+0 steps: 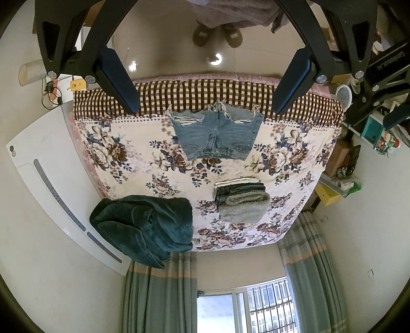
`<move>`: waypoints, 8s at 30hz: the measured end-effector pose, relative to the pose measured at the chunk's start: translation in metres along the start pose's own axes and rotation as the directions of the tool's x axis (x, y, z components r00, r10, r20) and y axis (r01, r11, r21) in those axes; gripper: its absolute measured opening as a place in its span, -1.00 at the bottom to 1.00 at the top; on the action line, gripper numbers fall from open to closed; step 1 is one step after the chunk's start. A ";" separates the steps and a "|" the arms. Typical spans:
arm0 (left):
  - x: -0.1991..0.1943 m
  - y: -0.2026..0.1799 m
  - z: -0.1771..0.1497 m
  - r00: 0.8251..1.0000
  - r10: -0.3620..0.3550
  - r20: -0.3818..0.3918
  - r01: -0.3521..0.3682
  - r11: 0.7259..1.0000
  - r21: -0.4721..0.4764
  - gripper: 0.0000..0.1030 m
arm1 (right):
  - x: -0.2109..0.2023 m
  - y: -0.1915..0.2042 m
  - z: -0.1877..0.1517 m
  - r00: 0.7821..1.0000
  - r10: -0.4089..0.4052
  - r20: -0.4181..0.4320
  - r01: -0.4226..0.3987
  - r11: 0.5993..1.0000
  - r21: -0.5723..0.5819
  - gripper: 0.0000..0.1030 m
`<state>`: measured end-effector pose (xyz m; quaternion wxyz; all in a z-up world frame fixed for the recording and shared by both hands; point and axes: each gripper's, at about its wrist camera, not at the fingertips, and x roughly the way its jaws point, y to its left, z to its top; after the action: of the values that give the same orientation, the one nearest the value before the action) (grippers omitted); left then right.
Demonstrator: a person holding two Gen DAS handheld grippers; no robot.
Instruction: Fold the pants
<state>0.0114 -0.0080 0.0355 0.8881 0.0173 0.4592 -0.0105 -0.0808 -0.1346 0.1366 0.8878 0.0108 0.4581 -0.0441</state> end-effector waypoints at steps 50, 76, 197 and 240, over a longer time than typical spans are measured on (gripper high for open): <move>0.001 0.005 -0.006 1.000 0.006 0.018 -0.006 1.000 -0.012 1.00 | 0.019 0.001 0.008 0.999 0.025 -0.040 -0.023 0.999 0.041 1.00; 0.271 -0.024 0.062 0.971 0.169 -0.168 -0.178 0.983 -0.040 1.00 | 0.382 -0.064 0.129 0.952 0.043 -0.302 -0.025 0.998 0.064 1.00; 0.506 0.005 -0.148 0.934 -0.238 -0.267 -0.216 0.221 -0.951 0.36 | 0.868 0.086 0.095 0.692 0.118 -0.712 -0.474 0.818 -0.325 1.00; 0.539 -0.015 -0.218 0.985 -0.144 0.090 -0.018 -0.616 -0.787 -0.42 | 0.952 0.055 0.064 0.400 0.570 -0.718 -0.683 0.708 0.181 0.00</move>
<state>0.1444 -0.0162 -0.5305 0.3809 -0.8210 0.2508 0.3434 0.5253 -0.1487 -0.6029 0.5749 0.1357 0.7347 0.3335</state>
